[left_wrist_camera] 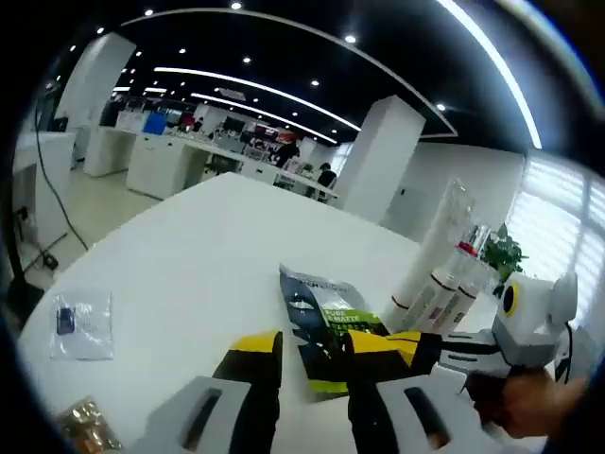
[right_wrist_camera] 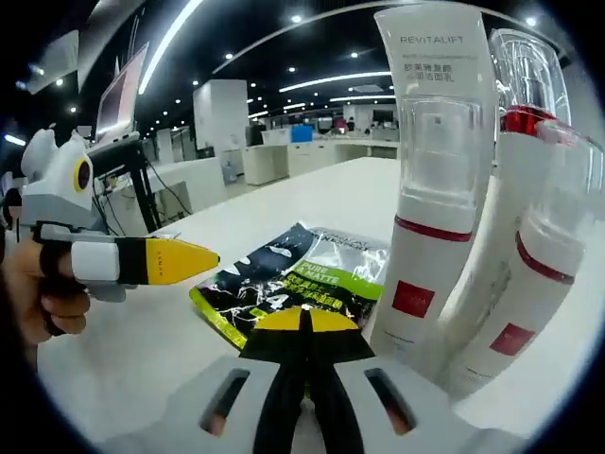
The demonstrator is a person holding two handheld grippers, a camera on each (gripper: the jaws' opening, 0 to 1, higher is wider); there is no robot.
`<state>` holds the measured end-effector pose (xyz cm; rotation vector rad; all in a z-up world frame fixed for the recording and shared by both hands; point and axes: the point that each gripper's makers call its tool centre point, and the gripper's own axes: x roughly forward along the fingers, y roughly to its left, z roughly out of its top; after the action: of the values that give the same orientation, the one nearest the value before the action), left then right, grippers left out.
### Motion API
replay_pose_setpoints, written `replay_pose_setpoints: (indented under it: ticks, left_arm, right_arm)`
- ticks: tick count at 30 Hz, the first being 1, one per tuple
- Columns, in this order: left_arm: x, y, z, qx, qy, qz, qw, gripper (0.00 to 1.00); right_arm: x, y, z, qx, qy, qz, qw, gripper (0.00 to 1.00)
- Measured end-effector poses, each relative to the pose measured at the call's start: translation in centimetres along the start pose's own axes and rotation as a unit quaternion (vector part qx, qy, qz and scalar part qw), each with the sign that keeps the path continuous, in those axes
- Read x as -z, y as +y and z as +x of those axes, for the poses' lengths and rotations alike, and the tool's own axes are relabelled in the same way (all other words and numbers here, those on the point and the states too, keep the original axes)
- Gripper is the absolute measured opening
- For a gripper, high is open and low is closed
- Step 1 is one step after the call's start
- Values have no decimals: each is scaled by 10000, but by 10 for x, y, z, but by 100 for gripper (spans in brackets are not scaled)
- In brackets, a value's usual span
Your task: Arrange the skincare products in the storage area until every visible bottle or jar stands upright without overlapping.
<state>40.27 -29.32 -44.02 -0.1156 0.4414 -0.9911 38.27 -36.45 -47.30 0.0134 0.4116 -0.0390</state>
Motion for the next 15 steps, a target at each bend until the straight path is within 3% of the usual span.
replay_pose_setpoints:
  ticks: [1, 4, 5, 8, 9, 11, 12, 13, 15]
  left_arm:
    - [0, -2, 1, 28, -3, 103, 9999, 22]
    - [-1, -27, 10, 502, 24, 325, 9982, 21]
    - [0, -29, 12, 479, 57, 340, 9983, 19]
    - [28, -14, 21, 192, 831, 238, 9961, 16]
    - [29, -13, 23, 184, 799, 205, 9964, 16]
    - [42, -9, 25, 230, 1095, 230, 9934, 12]
    - [31, -3, 30, 136, 745, 467, 9960, 10]
    - [35, 0, 32, 26, 893, 420, 9951, 8]
    - [34, 0, 32, 39, 872, 162, 9961, 8]
  right_arm:
    - [0, 0, 1, 8, 0, -10, 10000, 0]
    - [0, -3, 1, -32, -20, 190, 9998, 0]
    - [0, -3, 1, -35, -20, 169, 9998, 0]
    - [0, -1, 0, -22, -17, 164, 9999, 0]
    - [0, -1, 0, -22, -17, 161, 9999, 0]
    - [0, -1, 0, -35, -13, 184, 9998, 0]
    - [0, -1, 0, -39, -12, 190, 9998, 0]
    - [0, -1, -1, -35, -8, 195, 9998, 0]
    - [1, -3, -3, 12, 2, 240, 9997, 0]
